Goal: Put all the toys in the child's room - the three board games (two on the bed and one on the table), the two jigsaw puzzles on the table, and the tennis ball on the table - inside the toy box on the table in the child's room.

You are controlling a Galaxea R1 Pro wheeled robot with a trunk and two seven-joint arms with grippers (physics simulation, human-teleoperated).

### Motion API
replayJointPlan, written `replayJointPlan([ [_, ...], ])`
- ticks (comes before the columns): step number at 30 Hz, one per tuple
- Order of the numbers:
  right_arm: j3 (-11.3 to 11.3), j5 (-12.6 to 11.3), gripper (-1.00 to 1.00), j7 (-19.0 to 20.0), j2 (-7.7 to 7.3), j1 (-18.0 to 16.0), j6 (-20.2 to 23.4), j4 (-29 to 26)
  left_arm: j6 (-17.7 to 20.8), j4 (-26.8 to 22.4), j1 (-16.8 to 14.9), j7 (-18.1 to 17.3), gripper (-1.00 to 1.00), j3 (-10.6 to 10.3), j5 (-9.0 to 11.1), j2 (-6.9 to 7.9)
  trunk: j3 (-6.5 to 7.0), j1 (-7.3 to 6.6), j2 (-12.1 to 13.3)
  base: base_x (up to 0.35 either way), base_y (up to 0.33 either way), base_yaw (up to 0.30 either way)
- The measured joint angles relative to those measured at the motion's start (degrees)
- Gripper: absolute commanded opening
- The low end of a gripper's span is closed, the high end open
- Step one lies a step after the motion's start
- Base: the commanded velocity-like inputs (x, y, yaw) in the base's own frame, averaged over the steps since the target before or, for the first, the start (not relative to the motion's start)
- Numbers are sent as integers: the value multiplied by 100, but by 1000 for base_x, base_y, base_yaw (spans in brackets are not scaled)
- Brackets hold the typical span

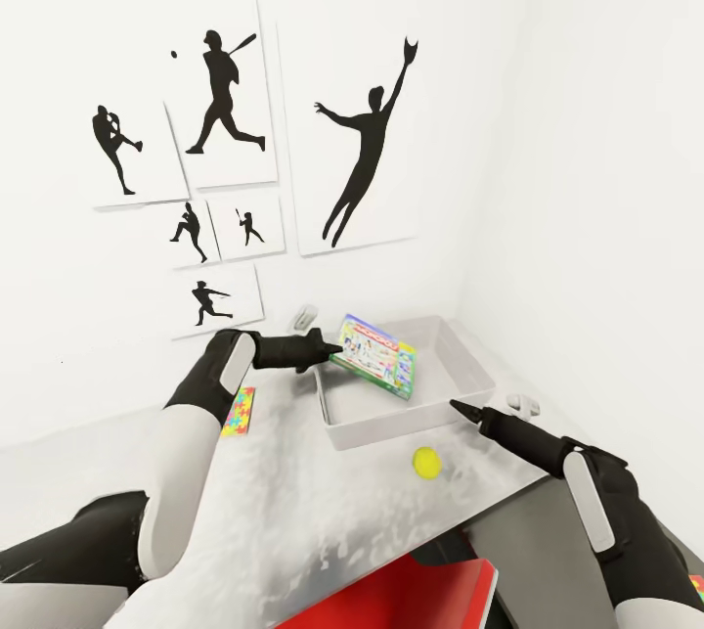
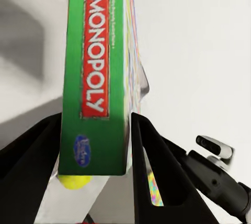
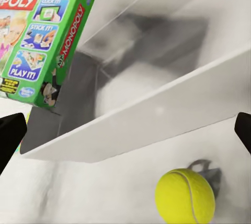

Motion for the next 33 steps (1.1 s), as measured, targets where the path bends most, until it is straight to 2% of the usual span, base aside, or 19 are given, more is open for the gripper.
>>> replayJointPlan([
  [6,3,-7,100,14,-11,4,0,0,-297,7,-43,555,-100,12,-18,-81,0,0,0,0,0,0],
  [9,6,-8,100,16,-6,6,0,0,-413,82,-46,678,-100,29,9,-87,0,0,0,0,0,0],
  [14,8,-4,100,16,-4,4,0,0,-701,375,-47,729,-100,154,1,-90,0,0,0,0,0,0],
  [19,8,-1,100,16,-3,6,-2,0,-812,490,-47,745,-100,211,5,-97,0,0,0,0,0,0],
  [22,8,0,100,11,-3,4,-6,0,-821,501,-47,753,-100,218,10,-121,0,0,0,0,0,0],
  [26,-17,4,100,-2,126,16,-31,13,-874,602,-176,880,-100,110,-45,-246,0,0,0,0,0,0],
  [33,-2,1,100,7,169,16,-27,1,-807,492,-221,808,-100,90,-43,-204,0,0,0,0,0,0],
])
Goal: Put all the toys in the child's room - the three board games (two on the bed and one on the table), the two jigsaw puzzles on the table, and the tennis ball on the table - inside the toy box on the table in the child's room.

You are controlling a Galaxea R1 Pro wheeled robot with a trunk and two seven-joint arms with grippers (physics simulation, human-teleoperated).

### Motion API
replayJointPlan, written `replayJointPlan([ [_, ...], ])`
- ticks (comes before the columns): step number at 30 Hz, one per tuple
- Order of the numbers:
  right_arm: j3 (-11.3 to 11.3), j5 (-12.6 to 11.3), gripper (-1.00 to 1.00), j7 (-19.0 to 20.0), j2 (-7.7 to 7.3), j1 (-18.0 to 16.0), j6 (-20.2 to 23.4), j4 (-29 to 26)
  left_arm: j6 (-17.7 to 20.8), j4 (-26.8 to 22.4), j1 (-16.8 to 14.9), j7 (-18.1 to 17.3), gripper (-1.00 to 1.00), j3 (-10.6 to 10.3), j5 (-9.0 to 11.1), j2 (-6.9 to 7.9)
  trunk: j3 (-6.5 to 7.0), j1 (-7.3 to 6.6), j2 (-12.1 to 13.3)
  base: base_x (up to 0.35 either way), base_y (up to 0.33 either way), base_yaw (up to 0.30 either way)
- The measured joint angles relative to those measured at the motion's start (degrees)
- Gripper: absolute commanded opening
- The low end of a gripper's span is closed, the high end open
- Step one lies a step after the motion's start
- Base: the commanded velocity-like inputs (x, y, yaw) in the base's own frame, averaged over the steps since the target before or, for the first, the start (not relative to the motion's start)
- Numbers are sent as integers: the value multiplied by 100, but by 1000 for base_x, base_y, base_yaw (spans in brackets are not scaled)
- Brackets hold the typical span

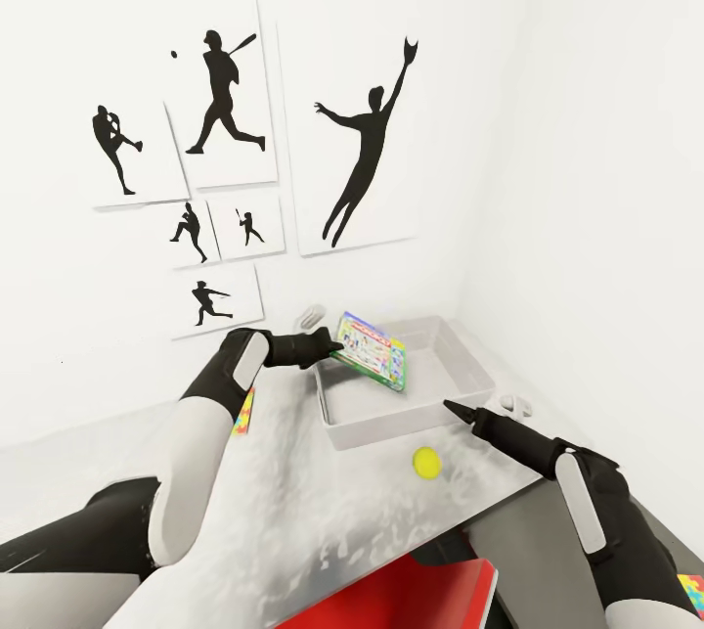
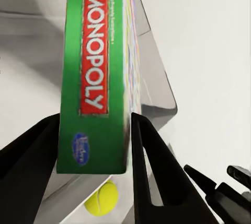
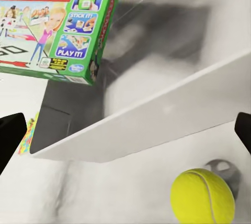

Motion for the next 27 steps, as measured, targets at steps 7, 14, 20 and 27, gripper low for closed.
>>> replayJointPlan([
  [7,1,0,100,1,3,0,0,-1,10,-11,6,-18,100,-33,0,14,0,0,0,0,0,0],
  [14,1,0,100,4,4,0,0,-2,10,-23,6,-19,100,-34,-1,19,0,0,0,0,0,0],
  [20,1,0,100,9,4,0,0,-1,15,-48,6,-25,100,-34,-1,27,0,0,0,0,0,0],
  [27,1,0,100,10,4,0,-1,-1,15,-58,6,-27,100,-40,-1,34,0,0,0,0,0,0],
])
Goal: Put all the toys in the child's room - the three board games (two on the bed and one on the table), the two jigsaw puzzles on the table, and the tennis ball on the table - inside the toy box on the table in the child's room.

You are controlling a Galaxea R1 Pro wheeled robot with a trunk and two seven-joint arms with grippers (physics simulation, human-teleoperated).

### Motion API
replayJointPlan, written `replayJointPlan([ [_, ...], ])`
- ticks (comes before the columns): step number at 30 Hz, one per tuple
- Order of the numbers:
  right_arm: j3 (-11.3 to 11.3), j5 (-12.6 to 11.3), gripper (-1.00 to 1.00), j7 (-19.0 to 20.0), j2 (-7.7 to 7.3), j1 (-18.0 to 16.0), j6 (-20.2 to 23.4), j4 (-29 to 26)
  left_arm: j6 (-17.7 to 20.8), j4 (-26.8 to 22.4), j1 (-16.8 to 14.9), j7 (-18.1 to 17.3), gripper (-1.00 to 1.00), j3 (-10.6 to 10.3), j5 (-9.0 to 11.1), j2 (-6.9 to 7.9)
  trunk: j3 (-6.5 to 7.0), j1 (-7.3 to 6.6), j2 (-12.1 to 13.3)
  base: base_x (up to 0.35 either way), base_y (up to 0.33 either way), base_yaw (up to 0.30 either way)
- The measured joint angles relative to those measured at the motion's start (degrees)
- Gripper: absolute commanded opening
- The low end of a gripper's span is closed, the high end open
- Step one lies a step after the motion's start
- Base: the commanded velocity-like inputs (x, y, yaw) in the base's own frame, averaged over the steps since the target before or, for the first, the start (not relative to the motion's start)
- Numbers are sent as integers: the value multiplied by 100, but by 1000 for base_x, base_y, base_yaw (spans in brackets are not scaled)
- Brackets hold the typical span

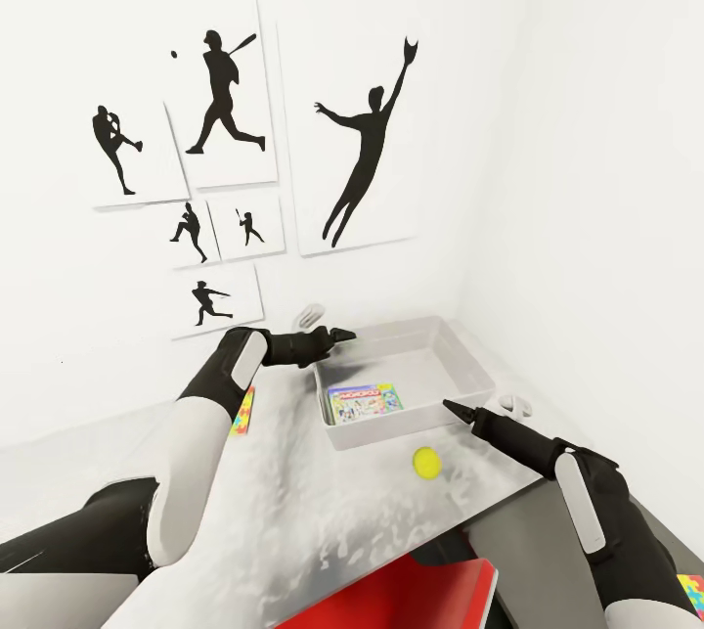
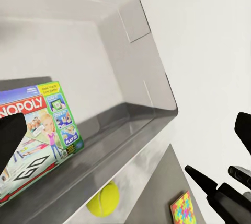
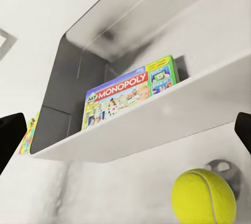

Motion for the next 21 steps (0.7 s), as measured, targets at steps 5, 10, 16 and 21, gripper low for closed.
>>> replayJointPlan([
  [5,0,0,100,2,0,0,-1,-1,2,-13,0,-5,100,4,0,1,0,0,0,0,0,0],
  [10,0,0,100,14,-1,0,0,-7,128,-93,0,-33,100,3,6,39,0,0,0,0,0,0],
  [16,-3,0,100,39,-8,0,1,-16,776,-582,14,-112,100,12,58,460,0,0,0,0,0,0],
  [21,-8,1,100,51,-9,0,1,-21,1073,-905,131,-1078,100,55,67,1306,1,1,0,-54,0,-5],
])
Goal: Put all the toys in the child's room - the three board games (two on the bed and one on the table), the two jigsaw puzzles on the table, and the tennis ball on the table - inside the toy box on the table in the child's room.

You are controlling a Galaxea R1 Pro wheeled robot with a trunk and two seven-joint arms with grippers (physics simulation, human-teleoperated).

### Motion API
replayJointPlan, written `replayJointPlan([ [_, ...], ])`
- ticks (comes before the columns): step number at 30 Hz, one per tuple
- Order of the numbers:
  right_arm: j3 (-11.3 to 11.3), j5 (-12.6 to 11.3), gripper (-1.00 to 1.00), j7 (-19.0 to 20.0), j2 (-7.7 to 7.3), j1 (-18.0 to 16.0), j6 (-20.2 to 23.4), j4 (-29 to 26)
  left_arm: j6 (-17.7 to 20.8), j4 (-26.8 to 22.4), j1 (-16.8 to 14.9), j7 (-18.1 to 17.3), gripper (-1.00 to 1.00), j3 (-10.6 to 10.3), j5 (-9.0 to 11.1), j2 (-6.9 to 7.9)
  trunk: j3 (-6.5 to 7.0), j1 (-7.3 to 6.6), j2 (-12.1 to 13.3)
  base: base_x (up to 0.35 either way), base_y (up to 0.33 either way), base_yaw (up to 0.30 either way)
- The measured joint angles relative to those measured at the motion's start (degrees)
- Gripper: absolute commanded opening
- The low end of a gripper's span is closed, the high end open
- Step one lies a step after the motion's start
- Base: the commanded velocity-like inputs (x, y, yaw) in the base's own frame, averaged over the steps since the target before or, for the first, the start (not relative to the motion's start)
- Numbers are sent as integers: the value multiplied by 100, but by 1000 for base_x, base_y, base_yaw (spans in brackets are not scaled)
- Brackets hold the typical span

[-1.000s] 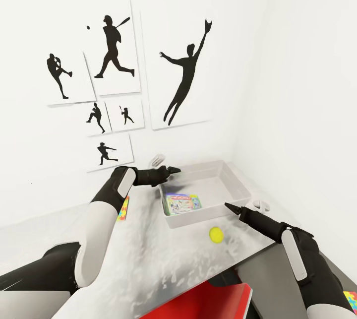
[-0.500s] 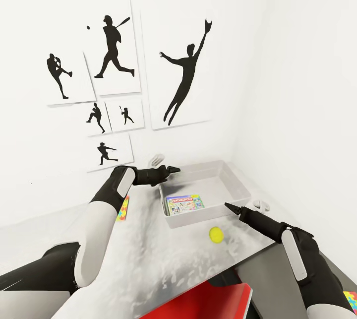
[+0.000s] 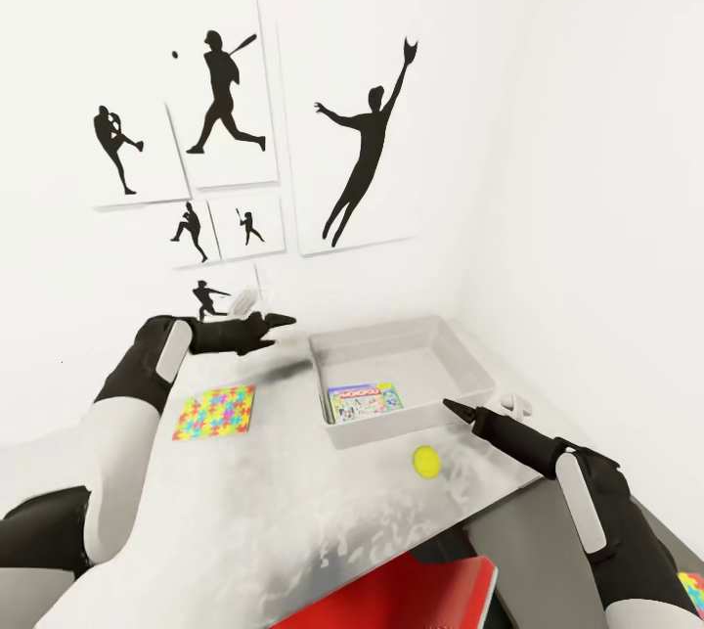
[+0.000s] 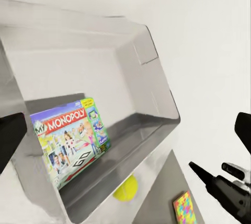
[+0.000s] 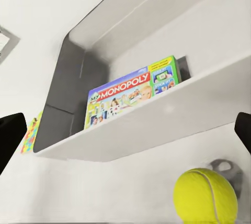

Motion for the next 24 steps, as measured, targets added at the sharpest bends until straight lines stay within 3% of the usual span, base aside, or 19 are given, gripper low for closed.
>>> replayJointPlan([
  [1,1,0,100,0,0,0,0,-1,17,-14,39,-229,100,1,8,136,1,1,-1,-187,0,-61],
  [2,3,0,100,1,0,0,0,-5,29,-34,138,-704,100,4,-11,365,4,1,0,-214,0,-83],
  [4,5,-1,100,5,-1,1,0,-9,44,-47,270,-1222,100,6,-11,597,11,1,0,-249,0,-115],
  [5,6,-1,100,7,-1,1,1,-14,41,-54,414,-1726,100,11,-40,803,16,1,0,-246,0,-138],
  [6,6,-1,100,8,-1,1,1,-16,47,-58,503,-1984,100,14,-39,919,22,1,-1,-170,0,-153],
  [9,10,-4,100,8,2,1,1,-21,18,-70,986,-3092,100,18,-66,1422,40,-1,-1,-97,0,-165],
  [12,18,-7,100,-2,6,1,1,-23,-143,-74,1548,-3980,100,36,-72,1742,59,-2,-1,-32,0,-178],
  [18,27,-10,100,-4,9,3,-2,-28,-610,-83,2177,-4872,100,63,-49,1927,101,-1,-1,-18,1,-184],
  [24,40,-11,100,-33,14,2,-9,-17,-766,-93,2315,-5088,100,232,-63,1954,143,-1,0,-91,129,-193],
])
